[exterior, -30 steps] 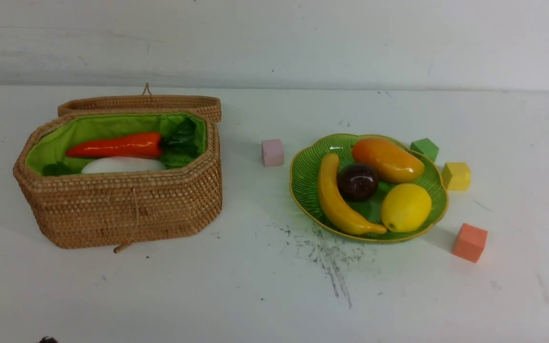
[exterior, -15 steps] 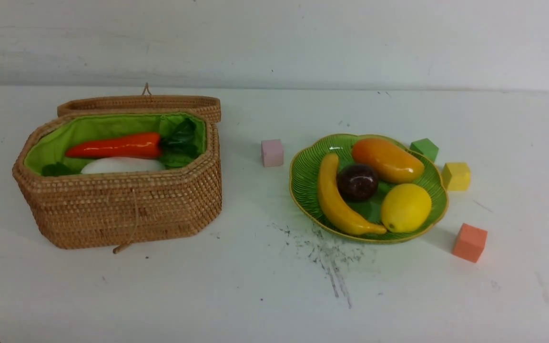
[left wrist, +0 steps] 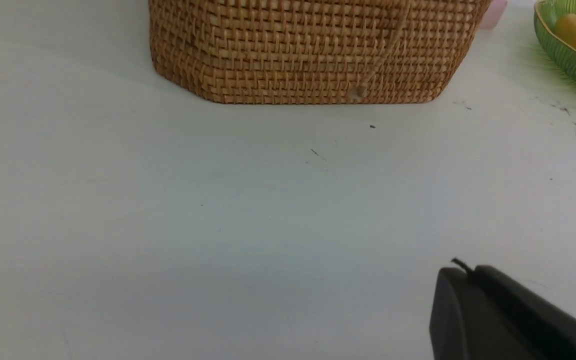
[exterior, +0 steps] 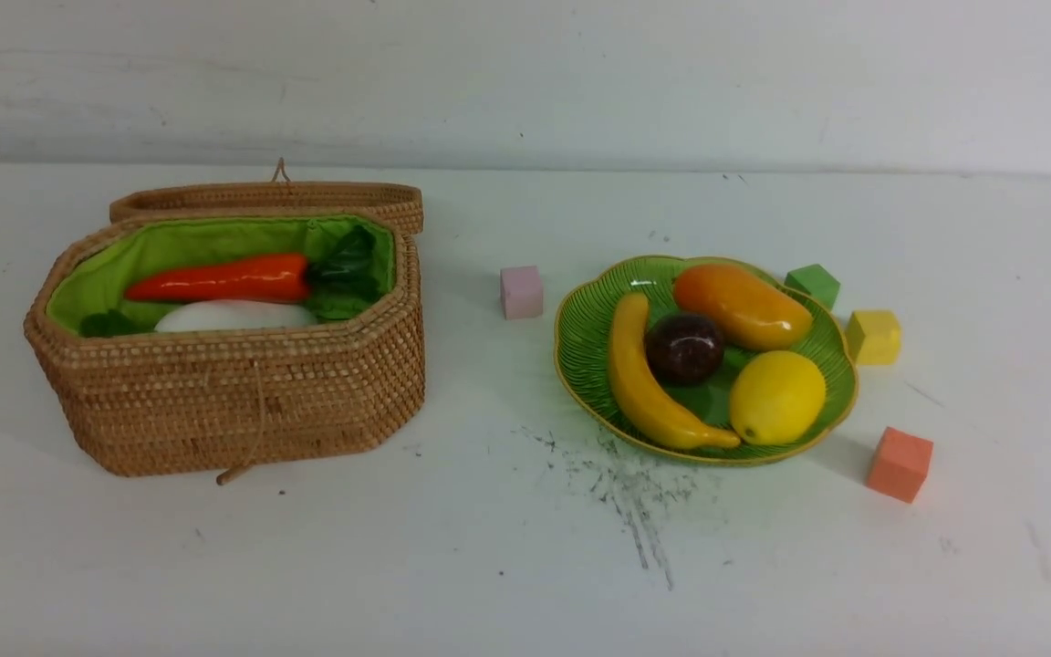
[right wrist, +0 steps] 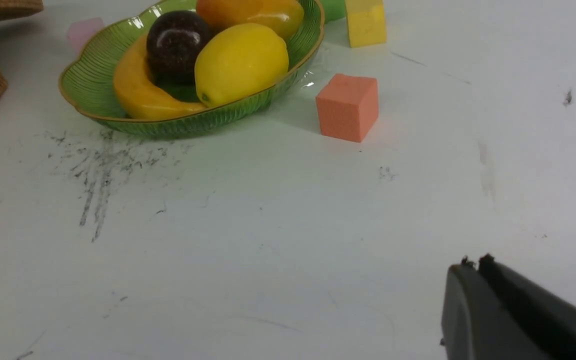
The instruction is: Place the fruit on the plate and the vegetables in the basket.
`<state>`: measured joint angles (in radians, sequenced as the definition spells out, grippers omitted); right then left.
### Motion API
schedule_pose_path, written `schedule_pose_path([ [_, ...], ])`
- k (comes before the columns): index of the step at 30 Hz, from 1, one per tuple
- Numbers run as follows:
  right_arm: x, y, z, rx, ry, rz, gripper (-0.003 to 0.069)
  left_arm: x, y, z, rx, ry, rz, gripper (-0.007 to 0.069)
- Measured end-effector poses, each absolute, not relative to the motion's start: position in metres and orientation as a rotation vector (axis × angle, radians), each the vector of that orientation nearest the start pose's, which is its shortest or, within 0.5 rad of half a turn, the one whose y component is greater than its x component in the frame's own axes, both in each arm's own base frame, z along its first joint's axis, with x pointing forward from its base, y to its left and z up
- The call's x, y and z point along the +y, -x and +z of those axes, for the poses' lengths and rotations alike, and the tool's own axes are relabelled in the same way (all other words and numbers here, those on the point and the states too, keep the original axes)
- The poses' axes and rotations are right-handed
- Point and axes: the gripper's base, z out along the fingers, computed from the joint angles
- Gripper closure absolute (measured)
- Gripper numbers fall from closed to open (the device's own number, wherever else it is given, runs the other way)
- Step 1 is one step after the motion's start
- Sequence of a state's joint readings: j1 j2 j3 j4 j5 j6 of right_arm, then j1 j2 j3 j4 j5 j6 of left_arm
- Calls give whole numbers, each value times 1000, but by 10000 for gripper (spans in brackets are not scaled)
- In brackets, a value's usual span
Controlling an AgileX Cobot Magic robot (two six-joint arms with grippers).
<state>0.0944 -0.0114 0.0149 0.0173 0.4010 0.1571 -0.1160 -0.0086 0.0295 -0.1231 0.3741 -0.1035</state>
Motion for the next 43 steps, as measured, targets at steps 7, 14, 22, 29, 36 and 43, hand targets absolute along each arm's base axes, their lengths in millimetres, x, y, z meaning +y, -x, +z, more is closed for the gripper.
schedule_pose_path([
  [7, 5, -51, 173, 1891, -70, 189, 632, -10, -52, 170, 1884, 65, -272, 638],
  [14, 5, -51, 173, 1890, -70, 189, 625, -10, -52, 170, 1884, 65, -272, 638],
  [22, 5, -51, 173, 1890, -70, 189, 617, -10, -52, 170, 1884, 65, -272, 634],
  [29, 5, -51, 173, 1890, -70, 189, 609, -10, -52, 170, 1884, 65, -272, 628],
  [36, 5, -51, 173, 1890, -70, 189, 599, -10, -52, 170, 1884, 65, -272, 622],
  [43, 5, -51, 173, 1890, -70, 189, 588, -10, -52, 170, 1884, 65, -272, 616],
])
